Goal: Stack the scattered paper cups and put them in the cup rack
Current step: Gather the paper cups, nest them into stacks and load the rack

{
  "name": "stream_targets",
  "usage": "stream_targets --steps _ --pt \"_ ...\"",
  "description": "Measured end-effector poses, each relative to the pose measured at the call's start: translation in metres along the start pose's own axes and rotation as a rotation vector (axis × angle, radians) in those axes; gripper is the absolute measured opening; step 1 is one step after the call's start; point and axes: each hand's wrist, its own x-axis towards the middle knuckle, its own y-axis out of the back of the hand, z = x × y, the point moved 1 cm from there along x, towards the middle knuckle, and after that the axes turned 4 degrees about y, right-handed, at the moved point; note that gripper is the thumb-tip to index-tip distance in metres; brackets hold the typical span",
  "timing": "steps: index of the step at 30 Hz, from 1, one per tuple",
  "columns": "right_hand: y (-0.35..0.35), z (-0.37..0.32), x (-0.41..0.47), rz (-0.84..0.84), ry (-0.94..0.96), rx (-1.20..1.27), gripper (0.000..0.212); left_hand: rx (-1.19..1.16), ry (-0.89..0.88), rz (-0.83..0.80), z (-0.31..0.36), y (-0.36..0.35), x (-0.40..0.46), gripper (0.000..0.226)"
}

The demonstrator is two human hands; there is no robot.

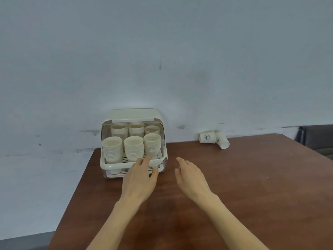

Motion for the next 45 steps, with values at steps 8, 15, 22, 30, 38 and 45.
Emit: stream_targets --steps 8,15,22,30,38,45 --pt "0.011 0.045 -0.009 0.005 -0.106 -0.006 0.044 -0.007 -0.085 -0.032 0.031 -0.030 0.005 0.046" --pt "0.023 0.095 -0.010 0.003 -0.189 -0.056 0.043 -0.027 -0.151 -0.073 0.063 -0.063 0.018 0.049" --pt "0.040 0.143 0.002 -0.021 -0.261 -0.112 0.042 -0.002 -0.225 -0.114 0.103 -0.098 0.041 0.047" --pt "0.060 0.198 0.031 -0.056 -0.302 -0.204 0.039 0.025 -0.254 -0.156 0.146 -0.143 0.072 0.044" --pt "0.058 0.254 0.082 -0.095 -0.318 -0.241 0.036 0.084 -0.271 -0.189 0.173 -0.190 0.112 0.040" --pt "0.044 0.294 0.140 -0.140 -0.326 -0.267 0.041 0.131 -0.282 -0.207 0.181 -0.228 0.152 0.035"
